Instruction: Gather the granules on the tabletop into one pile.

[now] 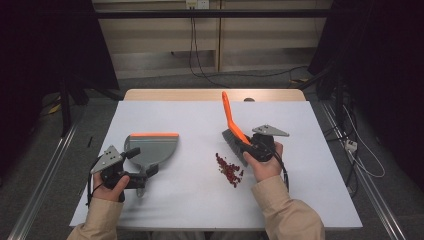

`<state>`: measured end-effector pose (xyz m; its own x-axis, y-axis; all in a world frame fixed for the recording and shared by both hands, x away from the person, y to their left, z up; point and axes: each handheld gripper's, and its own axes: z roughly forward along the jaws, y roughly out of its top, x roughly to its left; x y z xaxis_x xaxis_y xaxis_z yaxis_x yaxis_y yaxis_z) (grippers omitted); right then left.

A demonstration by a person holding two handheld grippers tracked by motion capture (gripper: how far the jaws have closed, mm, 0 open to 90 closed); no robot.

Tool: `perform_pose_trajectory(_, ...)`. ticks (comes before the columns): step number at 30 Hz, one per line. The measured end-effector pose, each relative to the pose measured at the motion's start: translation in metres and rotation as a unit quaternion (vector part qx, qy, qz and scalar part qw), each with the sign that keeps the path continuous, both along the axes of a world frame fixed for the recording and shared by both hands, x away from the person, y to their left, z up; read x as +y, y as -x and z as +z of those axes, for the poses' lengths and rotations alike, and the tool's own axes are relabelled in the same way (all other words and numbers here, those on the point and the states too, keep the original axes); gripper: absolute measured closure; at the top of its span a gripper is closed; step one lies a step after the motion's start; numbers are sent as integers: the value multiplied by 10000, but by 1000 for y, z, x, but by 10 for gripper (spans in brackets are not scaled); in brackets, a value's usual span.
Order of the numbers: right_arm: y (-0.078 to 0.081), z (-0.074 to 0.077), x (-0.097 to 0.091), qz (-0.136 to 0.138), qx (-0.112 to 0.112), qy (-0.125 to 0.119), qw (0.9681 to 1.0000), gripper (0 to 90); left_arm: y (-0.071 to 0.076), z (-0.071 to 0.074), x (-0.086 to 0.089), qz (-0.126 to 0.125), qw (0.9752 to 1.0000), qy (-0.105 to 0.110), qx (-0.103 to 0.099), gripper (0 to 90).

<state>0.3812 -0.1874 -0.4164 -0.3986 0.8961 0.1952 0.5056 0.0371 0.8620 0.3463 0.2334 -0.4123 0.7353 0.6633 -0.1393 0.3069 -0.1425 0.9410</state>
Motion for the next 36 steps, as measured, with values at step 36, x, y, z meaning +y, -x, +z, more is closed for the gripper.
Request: perform_pose_trajectory(36, -26, 0, -9, 488, 597, 984, 9922, 694, 0, -2, -4, -45, 10000, -7, 44, 42)
